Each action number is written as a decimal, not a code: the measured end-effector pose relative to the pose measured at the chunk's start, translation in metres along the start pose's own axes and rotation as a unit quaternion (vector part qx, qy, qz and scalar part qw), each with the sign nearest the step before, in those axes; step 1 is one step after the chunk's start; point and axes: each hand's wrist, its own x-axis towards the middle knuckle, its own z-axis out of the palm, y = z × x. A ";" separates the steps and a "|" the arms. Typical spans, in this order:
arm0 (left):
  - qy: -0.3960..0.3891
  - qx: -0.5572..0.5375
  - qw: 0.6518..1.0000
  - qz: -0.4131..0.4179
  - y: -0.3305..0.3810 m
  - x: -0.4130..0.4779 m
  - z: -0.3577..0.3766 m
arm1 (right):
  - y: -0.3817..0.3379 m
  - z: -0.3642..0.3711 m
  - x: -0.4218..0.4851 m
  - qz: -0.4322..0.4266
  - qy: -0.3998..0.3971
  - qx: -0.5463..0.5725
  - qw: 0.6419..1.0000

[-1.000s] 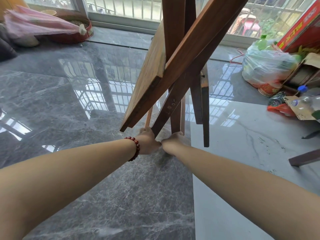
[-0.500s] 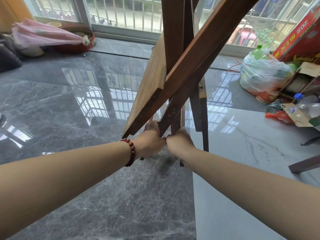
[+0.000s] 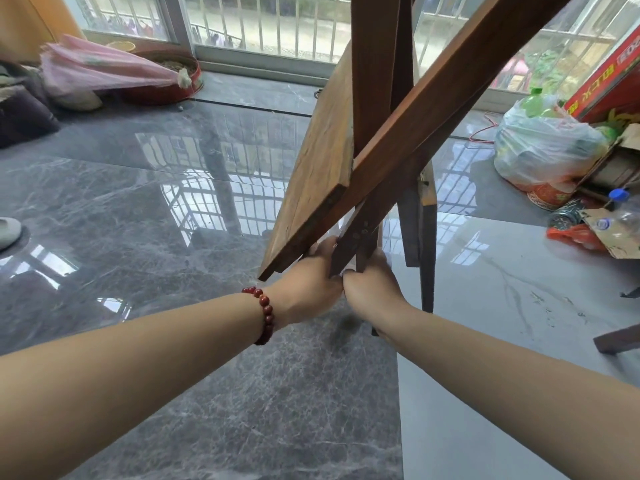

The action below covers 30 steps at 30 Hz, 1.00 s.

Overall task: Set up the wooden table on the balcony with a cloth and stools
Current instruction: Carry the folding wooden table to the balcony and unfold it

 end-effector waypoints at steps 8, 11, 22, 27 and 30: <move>0.005 0.098 0.994 0.045 -0.007 0.006 0.007 | 0.006 0.017 0.006 -0.010 0.064 -0.026 0.998; 0.037 0.048 0.995 0.075 -0.011 0.008 0.015 | 0.007 0.020 0.001 -0.009 0.078 -0.053 0.995; -0.001 -0.047 0.995 0.083 -0.013 0.006 0.007 | -0.020 0.007 -0.024 0.001 0.152 -0.056 0.987; -0.046 -0.065 0.996 0.026 0.011 -0.001 -0.006 | -0.036 0.005 -0.034 0.019 0.141 -0.026 0.990; -0.052 -0.043 0.996 0.051 0.016 -0.004 -0.008 | -0.037 0.000 -0.044 0.003 0.119 -0.034 0.992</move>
